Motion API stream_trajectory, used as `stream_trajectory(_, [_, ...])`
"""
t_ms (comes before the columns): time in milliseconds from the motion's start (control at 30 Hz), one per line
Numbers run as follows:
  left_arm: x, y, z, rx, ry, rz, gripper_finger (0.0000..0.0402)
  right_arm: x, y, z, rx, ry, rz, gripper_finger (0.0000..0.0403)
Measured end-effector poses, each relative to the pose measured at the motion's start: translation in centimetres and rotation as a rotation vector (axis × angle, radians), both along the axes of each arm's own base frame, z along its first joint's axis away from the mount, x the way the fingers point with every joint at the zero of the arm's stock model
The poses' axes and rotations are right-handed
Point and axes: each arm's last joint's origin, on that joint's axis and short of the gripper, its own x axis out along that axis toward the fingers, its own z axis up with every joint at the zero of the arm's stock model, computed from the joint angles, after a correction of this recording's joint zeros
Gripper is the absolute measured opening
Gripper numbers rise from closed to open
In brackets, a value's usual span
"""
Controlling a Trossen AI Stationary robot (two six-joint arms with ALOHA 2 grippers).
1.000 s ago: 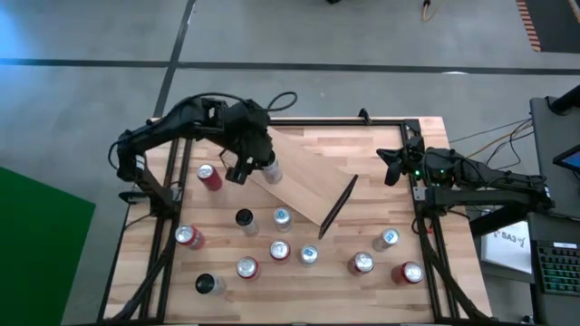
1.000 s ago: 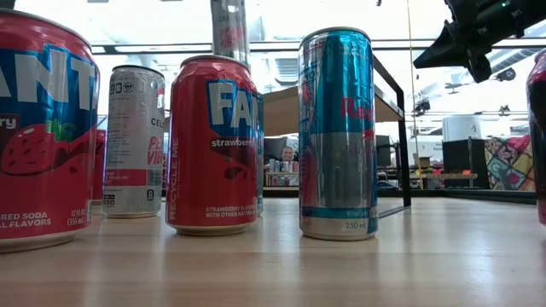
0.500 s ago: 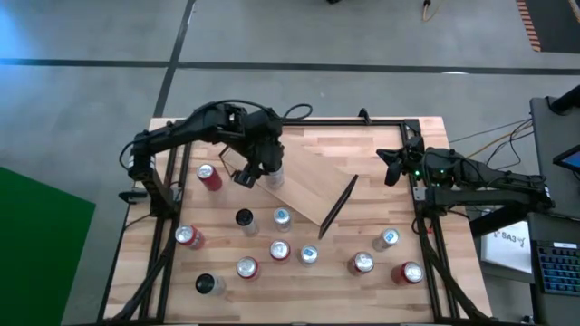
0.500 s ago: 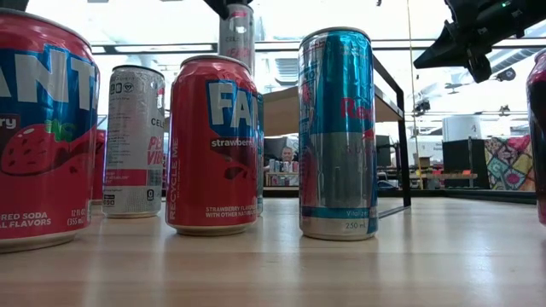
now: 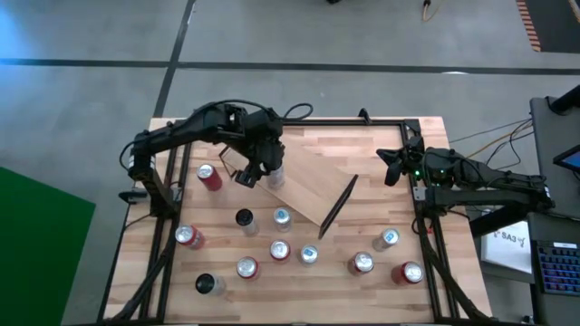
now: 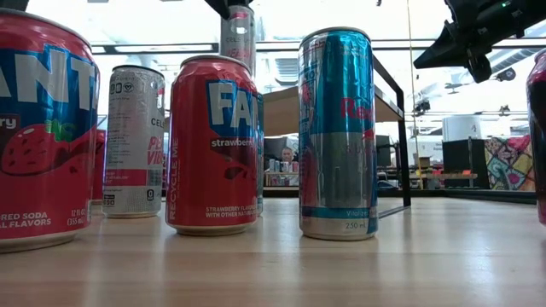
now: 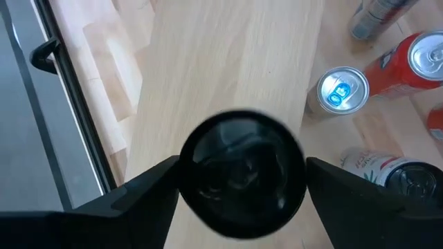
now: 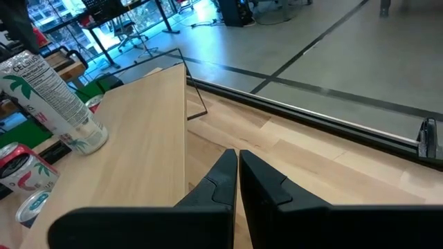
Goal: Place canned beverage on shelf
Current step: Put the white/pink soda can on the shelf
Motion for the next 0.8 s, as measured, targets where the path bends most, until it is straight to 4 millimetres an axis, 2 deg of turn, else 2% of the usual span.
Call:
stream_trajectory(433, [-1.3,0.2,1.2,0.071,-0.029,0.045,0.0302,0.0,0.0,0.0,0.0,-0.001,0.0,0.0009])
stream_trajectory(800, [-3.2,-0.3,6.3,0.018,-0.254,0.161,0.0301,0.0,0.0,0.0,0.011,-0.01,-0.004,0.0009])
